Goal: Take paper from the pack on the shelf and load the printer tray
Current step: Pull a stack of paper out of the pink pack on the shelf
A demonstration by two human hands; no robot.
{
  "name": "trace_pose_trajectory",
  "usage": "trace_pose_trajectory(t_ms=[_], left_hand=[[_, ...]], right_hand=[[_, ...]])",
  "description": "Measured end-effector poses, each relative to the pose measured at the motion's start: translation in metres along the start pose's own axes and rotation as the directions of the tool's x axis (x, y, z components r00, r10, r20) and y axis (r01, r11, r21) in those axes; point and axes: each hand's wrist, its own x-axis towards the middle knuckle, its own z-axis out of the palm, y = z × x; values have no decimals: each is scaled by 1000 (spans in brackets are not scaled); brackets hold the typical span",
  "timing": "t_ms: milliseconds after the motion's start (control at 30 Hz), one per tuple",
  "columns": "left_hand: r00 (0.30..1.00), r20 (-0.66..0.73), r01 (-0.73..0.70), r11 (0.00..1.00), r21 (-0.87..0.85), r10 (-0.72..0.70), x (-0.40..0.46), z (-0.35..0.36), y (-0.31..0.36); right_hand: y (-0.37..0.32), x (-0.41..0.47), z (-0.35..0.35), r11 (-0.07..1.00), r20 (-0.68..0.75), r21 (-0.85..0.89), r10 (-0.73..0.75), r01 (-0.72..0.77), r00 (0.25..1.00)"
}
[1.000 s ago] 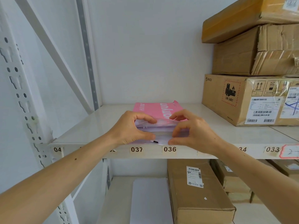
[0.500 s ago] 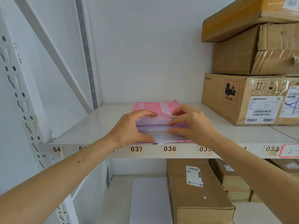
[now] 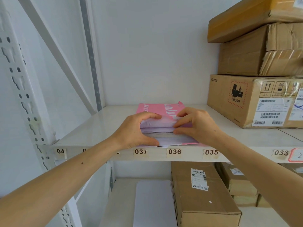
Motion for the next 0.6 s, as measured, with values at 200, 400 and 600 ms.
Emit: trace_pose_trajectory(t_ms=[200, 400, 600], left_hand=[[1000, 2, 3, 1000, 4, -3, 0, -1, 0], [1000, 5, 12, 1000, 9, -13, 0, -1, 1], [1000, -1, -2, 1000, 16, 2, -1, -1, 3]], right_hand=[[-2, 1, -3, 999, 18, -37, -11, 12, 1000], [-4, -6, -4, 912, 10, -327, -257, 247, 966], [-7, -13, 3, 818, -29, -483, -371, 312, 928]])
